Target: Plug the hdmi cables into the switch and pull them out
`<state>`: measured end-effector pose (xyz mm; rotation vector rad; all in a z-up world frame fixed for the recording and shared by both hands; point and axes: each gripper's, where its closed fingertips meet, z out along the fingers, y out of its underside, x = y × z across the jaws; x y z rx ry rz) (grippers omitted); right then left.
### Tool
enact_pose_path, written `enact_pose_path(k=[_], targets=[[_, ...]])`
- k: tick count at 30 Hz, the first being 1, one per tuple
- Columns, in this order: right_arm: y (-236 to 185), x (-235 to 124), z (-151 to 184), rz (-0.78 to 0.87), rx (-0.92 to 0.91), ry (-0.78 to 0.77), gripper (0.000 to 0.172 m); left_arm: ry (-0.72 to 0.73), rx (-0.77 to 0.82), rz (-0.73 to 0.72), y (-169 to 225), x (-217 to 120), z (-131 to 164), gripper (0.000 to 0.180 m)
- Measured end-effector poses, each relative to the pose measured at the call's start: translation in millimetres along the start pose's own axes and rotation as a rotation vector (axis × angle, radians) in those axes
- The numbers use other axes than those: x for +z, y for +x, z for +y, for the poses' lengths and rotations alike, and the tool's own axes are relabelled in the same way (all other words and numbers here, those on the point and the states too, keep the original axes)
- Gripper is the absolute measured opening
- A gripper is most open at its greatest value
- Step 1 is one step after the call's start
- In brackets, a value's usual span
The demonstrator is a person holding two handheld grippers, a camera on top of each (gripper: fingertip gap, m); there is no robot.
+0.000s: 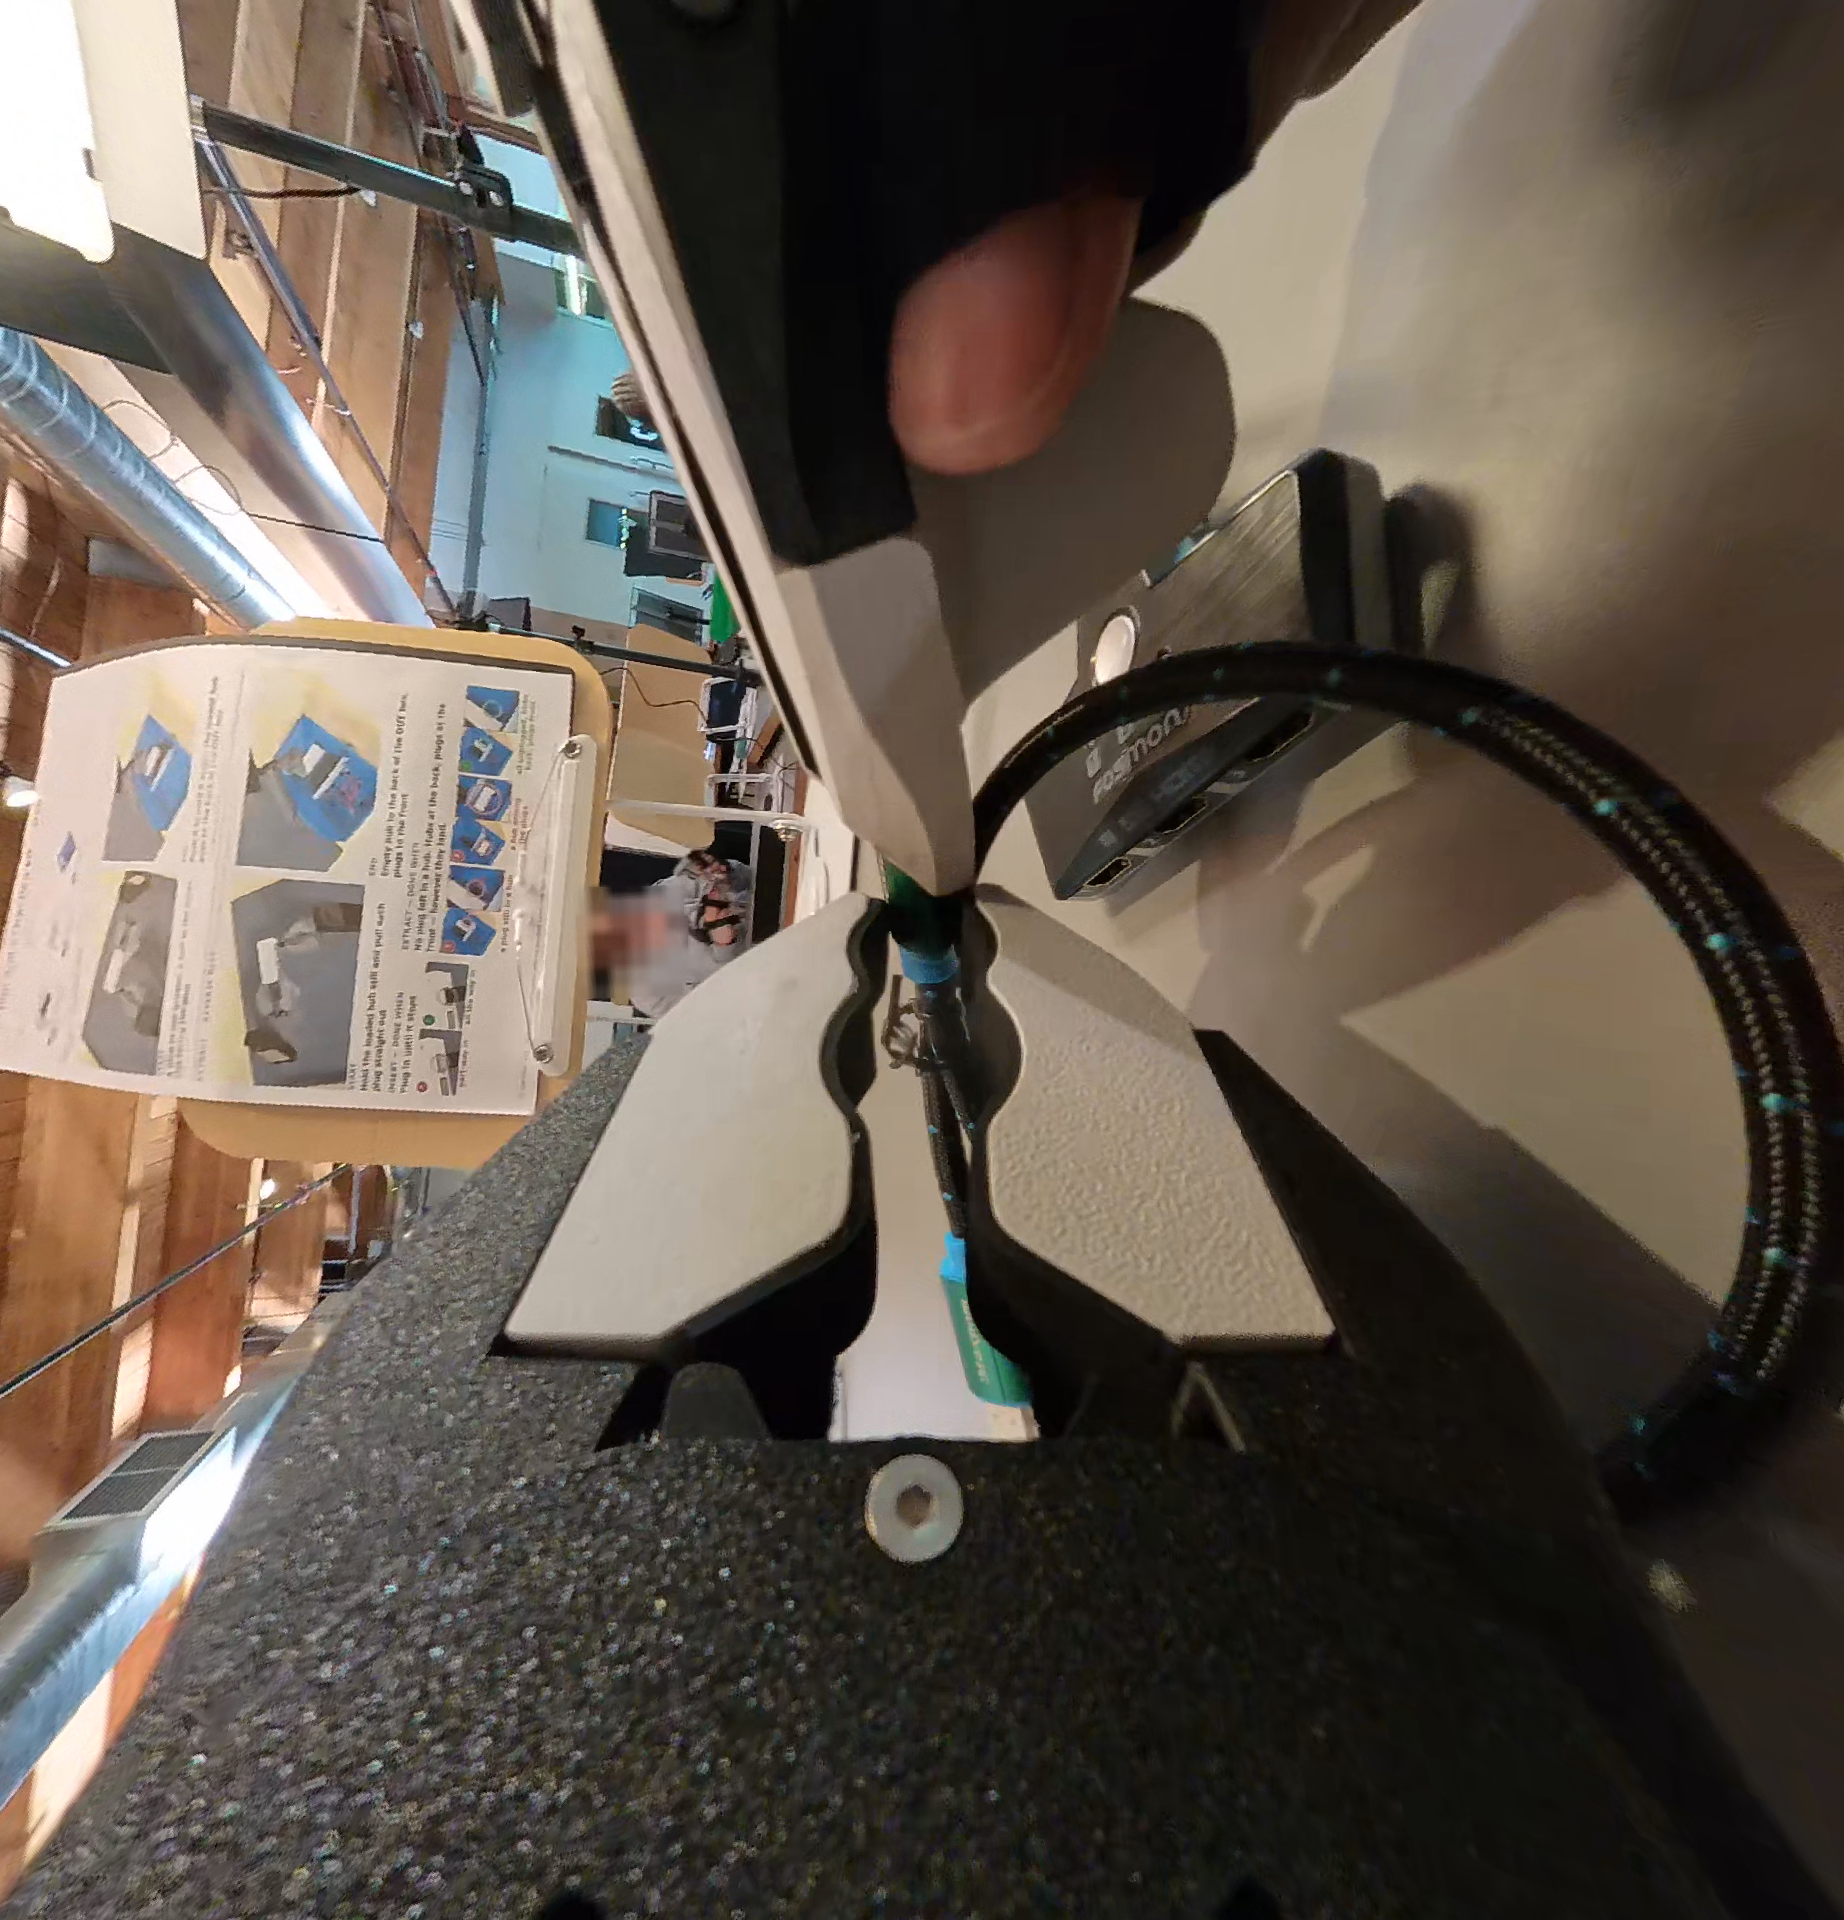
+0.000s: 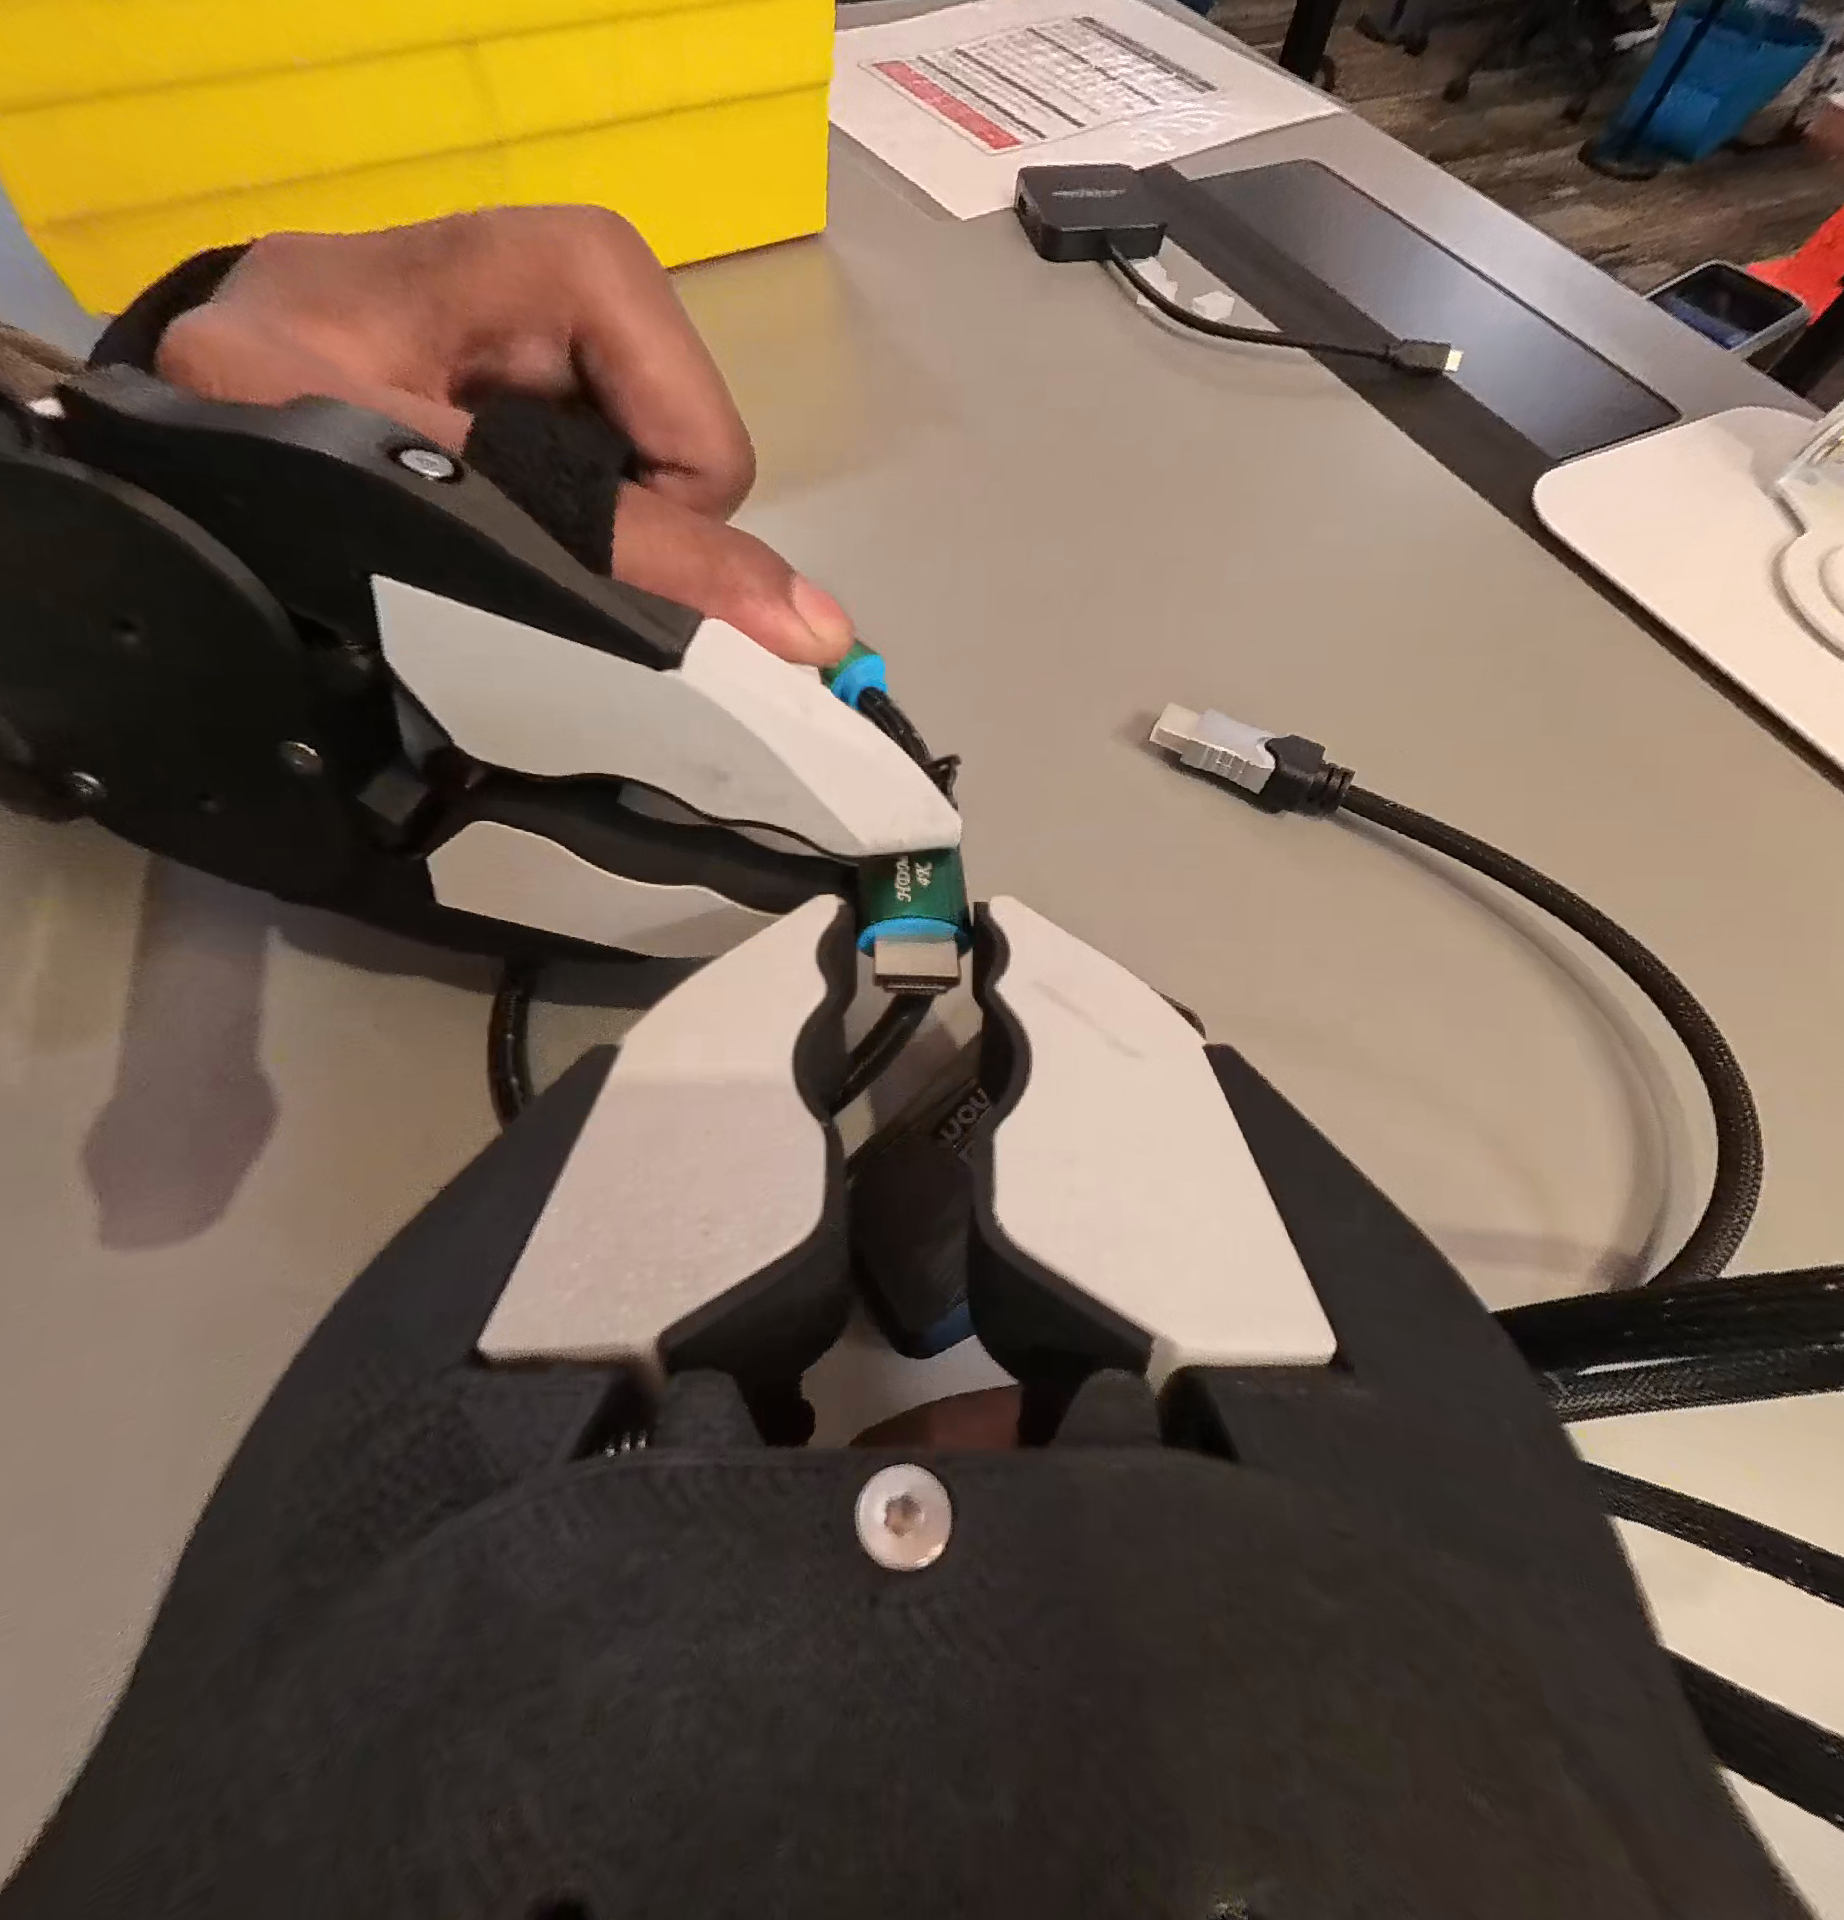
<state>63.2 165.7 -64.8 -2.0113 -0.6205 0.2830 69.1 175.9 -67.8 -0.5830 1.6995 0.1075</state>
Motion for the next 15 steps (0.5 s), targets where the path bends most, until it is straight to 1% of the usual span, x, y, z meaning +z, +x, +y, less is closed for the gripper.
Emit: enact_pose_path(k=[2, 3, 6, 9, 11, 14, 15], targets=[[-0.1, 1.0, 3.2, -0.005, -0.022, -0.01, 0.02, 0.022, -0.029, 0.044, 4.8, -0.2, -0.7, 0.014], [-0.2, 1.6, 5.2, -0.008, -0.042, -0.015, 0.02, 0.041, -0.07, 0.095, 9.0, -1.2, -0.8, 0.017], [-0.5, 1.1, 7.3, -0.015, -0.121, -0.003, 0.02, 0.114, -0.256, 0.274, 11.5, -12.7, -1.1, 0.027], [-4.7, -2.2, 3.8, -0.039, -0.223, 0.041, 0.02, 0.214, -0.532, 0.533, 7.2, -32.1, -5.6, 0.035], [-12.4, -5.0, 0.5, -0.067, -0.316, 0.085, 0.02, 0.278, -0.699, 0.702, -0.7, -43.1, -10.8, 0.037], [-27.0, -9.2, -4.1, -0.09, -0.472, 0.15, 0.02, 0.318, -0.866, 0.93, -13.8, -50.9, -18.6, 0.036], [-31.5, -10.6, -6.0, -0.089, -0.519, 0.17, 0.02, 0.324, -0.913, 1.027, -14.5, -53.9, -23.0, 0.037]])
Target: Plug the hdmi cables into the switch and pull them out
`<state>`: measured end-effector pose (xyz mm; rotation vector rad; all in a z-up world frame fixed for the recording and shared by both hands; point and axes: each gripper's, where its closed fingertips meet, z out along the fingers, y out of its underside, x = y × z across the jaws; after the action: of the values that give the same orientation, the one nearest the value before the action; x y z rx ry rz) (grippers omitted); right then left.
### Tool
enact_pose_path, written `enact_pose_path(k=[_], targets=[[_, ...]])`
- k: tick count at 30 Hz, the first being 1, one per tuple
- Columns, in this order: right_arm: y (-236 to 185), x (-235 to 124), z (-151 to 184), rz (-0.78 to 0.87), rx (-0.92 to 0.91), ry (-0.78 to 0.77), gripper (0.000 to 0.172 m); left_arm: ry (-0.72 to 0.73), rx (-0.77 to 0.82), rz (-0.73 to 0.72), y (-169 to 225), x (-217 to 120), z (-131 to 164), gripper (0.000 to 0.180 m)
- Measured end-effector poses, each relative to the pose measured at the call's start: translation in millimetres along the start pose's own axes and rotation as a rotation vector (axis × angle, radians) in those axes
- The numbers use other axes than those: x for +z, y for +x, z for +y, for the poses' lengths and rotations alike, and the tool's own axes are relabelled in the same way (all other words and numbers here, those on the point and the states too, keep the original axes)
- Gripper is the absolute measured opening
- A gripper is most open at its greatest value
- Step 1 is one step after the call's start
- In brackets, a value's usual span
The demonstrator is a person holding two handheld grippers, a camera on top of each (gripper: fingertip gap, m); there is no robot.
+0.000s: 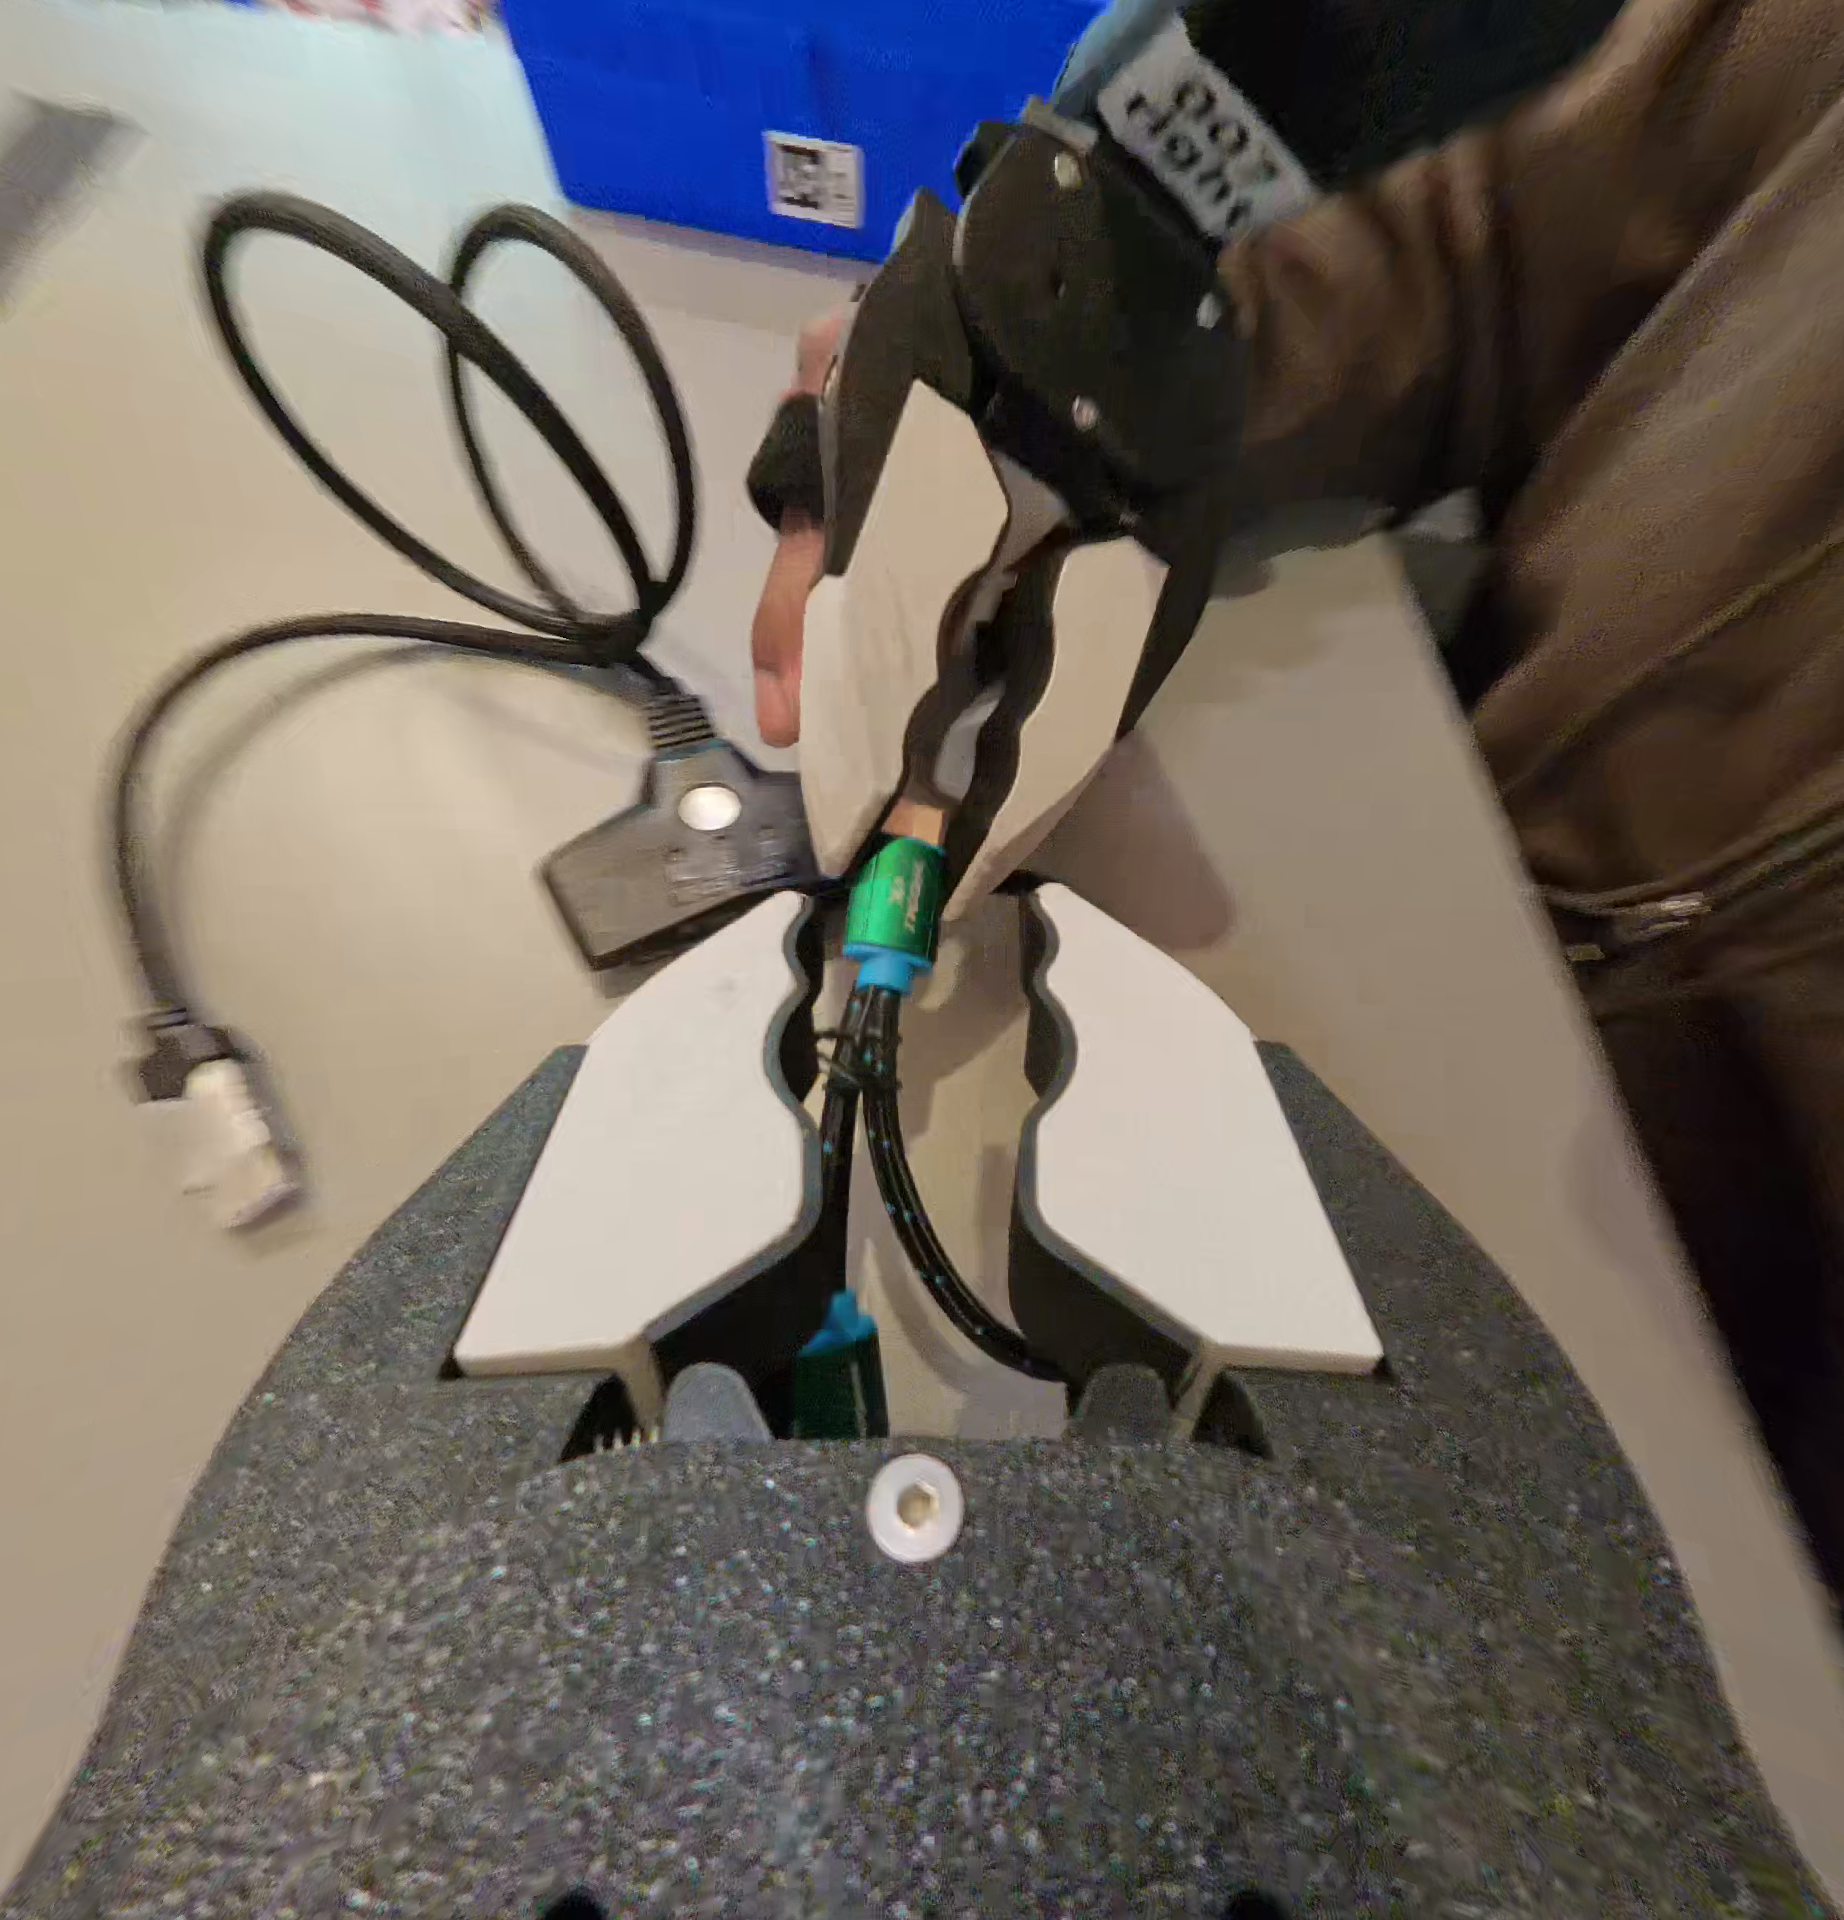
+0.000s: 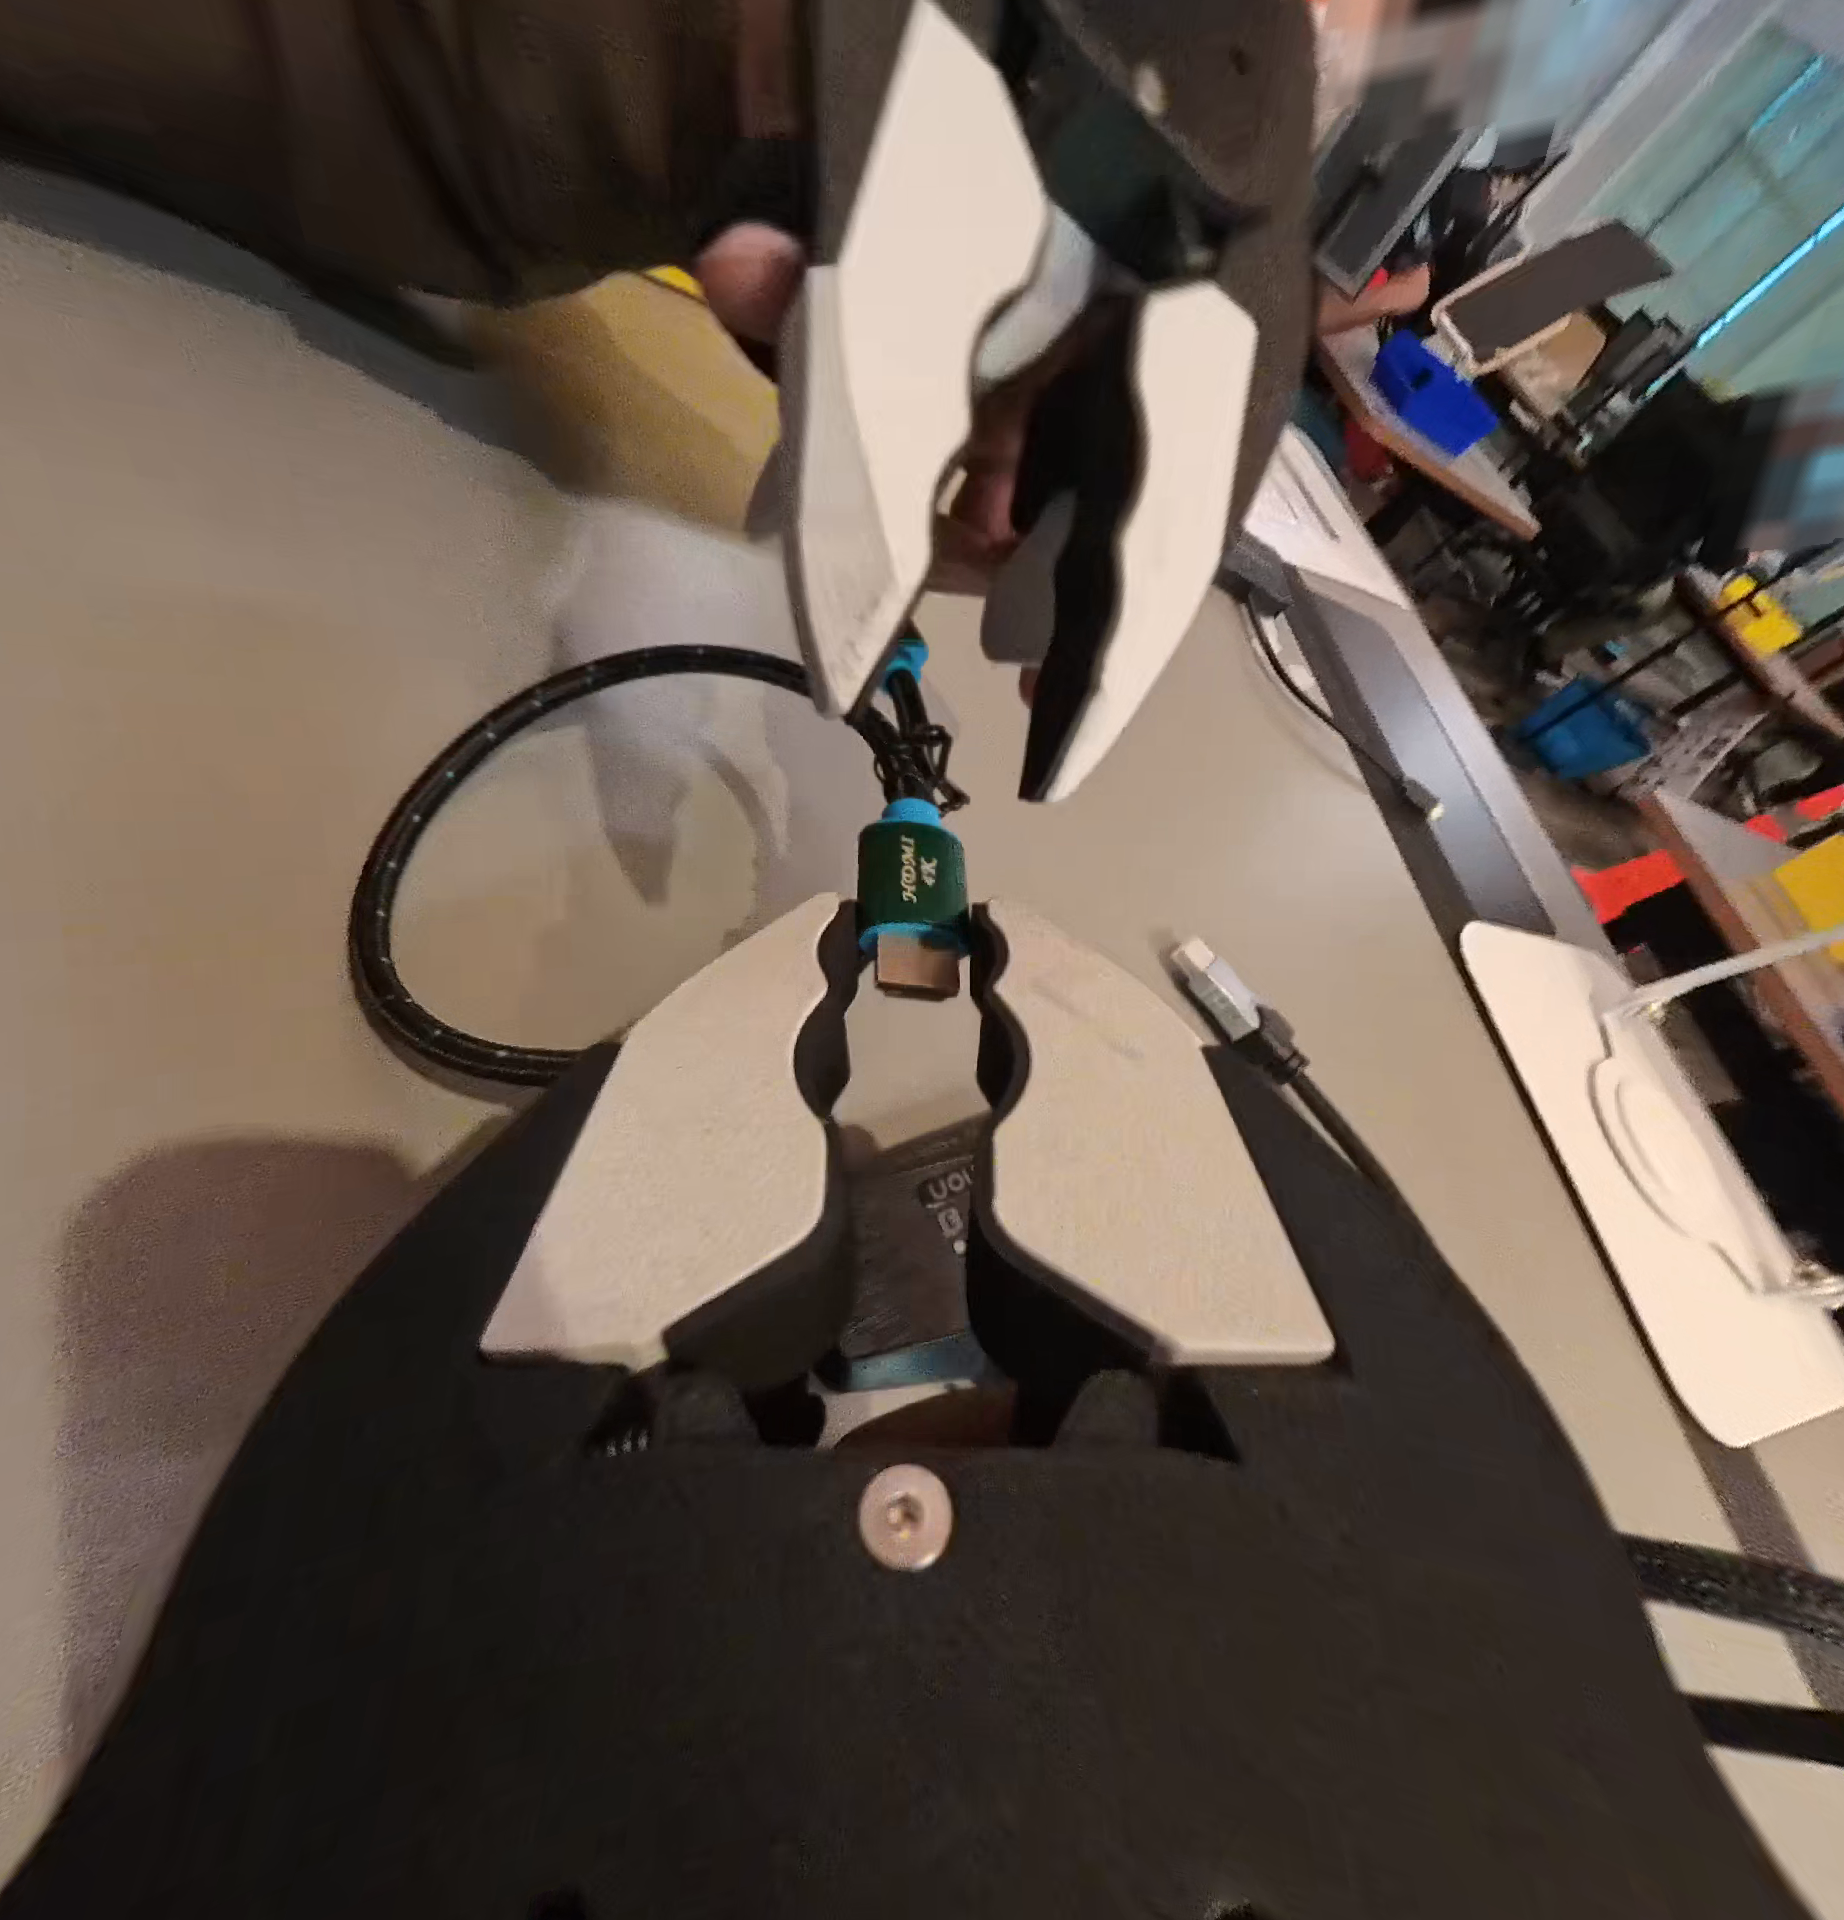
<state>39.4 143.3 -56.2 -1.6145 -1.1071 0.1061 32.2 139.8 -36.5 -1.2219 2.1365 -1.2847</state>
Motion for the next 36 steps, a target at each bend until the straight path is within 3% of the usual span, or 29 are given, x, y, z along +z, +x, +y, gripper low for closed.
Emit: enact_pose_path(k=[3, 7, 17, 23, 27, 32, 36], targets=[[-6.8, -2.1, -10.3, 0.028, -0.138, 0.045, 0.02, -0.017, -0.143, 0.18, 5.3, 8.7, -0.8, 0.034], [-12.5, -2.1, -9.5, 0.056, -0.279, 0.032, 0.018, -0.053, -0.219, 0.266, 10.8, 23.0, 12.0, 0.023], [-17.1, 0.5, 5.2, 0.06, -0.379, -0.017, 0.014, -0.112, -0.335, 0.322, 12.5, 39.1, 40.4, 0.024], [-17.7, -2.2, 0.3, 0.056, -0.382, 0.018, 0.014, -0.081, -0.354, 0.364, 17.5, 36.8, 39.1, 0.021], [-6.8, -1.6, 4.7, 0.104, -0.32, -0.013, 0.015, -0.052, -0.4, 0.309, 7.7, 36.6, 37.3, 0.02], [15.1, -5.6, 7.7, 0.139, -0.084, -0.04, 0.022, 0.024, -0.415, 0.101, -23.1, 28.1, 33.7, 0.02], [16.7, -6.1, 11.5, 0.113, 0.005, -0.073, 0.006, 0.145, -0.374, 0.031, -37.6, 16.4, 20.3, 0.02]])
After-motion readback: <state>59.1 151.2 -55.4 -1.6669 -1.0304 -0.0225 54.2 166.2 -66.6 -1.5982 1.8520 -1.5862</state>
